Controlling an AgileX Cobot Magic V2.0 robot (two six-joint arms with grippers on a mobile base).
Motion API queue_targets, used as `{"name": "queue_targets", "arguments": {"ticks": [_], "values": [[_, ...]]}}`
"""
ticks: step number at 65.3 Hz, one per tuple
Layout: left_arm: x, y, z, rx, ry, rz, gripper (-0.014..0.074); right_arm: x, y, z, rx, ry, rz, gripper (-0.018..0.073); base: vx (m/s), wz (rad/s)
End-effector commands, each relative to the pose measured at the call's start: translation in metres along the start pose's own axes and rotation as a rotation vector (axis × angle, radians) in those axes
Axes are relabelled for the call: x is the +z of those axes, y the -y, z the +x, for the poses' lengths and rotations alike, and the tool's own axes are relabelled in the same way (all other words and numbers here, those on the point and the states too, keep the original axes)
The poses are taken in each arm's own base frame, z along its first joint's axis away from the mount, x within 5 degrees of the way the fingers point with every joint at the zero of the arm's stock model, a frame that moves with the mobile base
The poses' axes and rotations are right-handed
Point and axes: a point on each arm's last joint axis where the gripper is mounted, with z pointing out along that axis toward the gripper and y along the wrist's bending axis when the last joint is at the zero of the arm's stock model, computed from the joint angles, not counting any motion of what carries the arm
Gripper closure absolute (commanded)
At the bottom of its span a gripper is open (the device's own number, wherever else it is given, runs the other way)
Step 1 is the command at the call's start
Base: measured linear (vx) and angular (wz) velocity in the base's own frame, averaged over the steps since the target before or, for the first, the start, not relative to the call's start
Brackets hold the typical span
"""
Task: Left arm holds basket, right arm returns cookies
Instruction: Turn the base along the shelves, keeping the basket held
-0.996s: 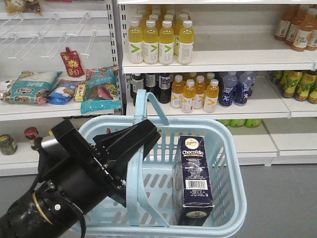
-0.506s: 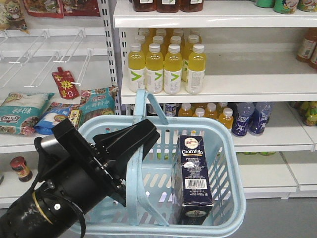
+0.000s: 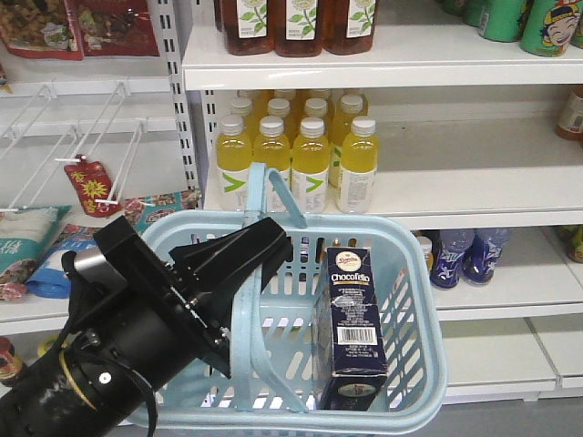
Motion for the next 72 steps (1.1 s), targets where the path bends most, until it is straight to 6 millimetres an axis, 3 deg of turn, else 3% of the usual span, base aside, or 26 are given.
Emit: {"name": "queue_targets", "arguments": {"ticks": [1, 72], "values": [[0.0027, 0.0274, 0.0062, 0.0, -0.039, 0.192, 0.0596, 0.0001, 0.0, -0.0012, -0.016, 0.066, -0.003, 0.0562, 0.15, -0.19], [0.0027, 0.0274, 0.0062, 0.0, -0.039, 0.192, 0.0596, 0.0001, 0.0, -0.0012, -0.016, 0.066, -0.003, 0.0562, 0.05, -0.37]]}}
